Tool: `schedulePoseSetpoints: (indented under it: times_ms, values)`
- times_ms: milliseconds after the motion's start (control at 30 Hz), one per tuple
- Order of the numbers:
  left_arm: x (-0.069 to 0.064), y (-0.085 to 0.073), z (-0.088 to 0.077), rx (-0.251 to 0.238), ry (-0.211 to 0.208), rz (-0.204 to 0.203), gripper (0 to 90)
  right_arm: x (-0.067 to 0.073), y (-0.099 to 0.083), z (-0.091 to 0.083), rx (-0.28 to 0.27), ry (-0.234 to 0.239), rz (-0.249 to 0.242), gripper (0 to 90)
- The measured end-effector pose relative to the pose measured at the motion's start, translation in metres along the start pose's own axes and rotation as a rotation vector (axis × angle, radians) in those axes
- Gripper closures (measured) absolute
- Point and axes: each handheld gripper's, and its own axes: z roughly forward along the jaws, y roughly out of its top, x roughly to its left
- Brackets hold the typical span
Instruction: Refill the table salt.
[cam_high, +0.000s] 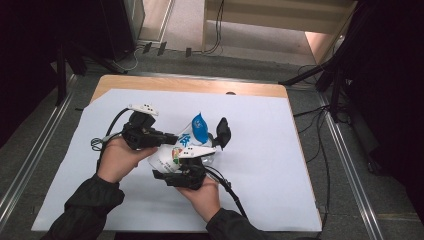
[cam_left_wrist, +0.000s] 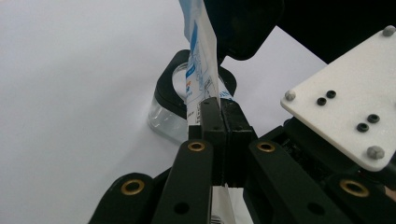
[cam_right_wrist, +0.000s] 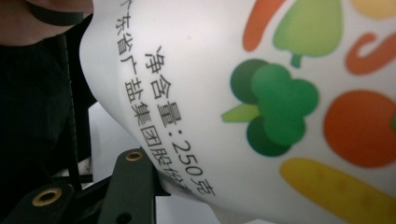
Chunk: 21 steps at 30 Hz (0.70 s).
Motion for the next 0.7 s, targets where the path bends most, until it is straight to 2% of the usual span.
schedulePoseSetpoints:
  times_ms: [67,233,400,567,700]
  values:
    - [-0.0007,0.0003,-0.0002,-0.001,-0.003,-0.001,90.0,0.0011,0.0007,0.0003,0.01,-0.013,-0.023,54.2]
    - [-0.0021,0.0009,0.001,0.002,0.014,-0.003,90.0,0.0017,0.0018,0.0012,0.031,-0.028,-0.033,56.5]
    - [-0.0034,0.0026,0.0006,-0.018,0.01,0.003,90.0,0.0006,0.0038,-0.0013,0.013,-0.014,-0.01,60.6]
    - [-0.0045,0.006,-0.001,-0.022,0.009,0.014,90.0,0.0004,0.0072,-0.0027,-0.016,0.031,0.034,60.7]
    - [-0.0046,0.0071,-0.0002,-0.02,0.017,0.011,90.0,0.0003,0.0082,-0.0021,-0.014,0.03,0.032,60.5]
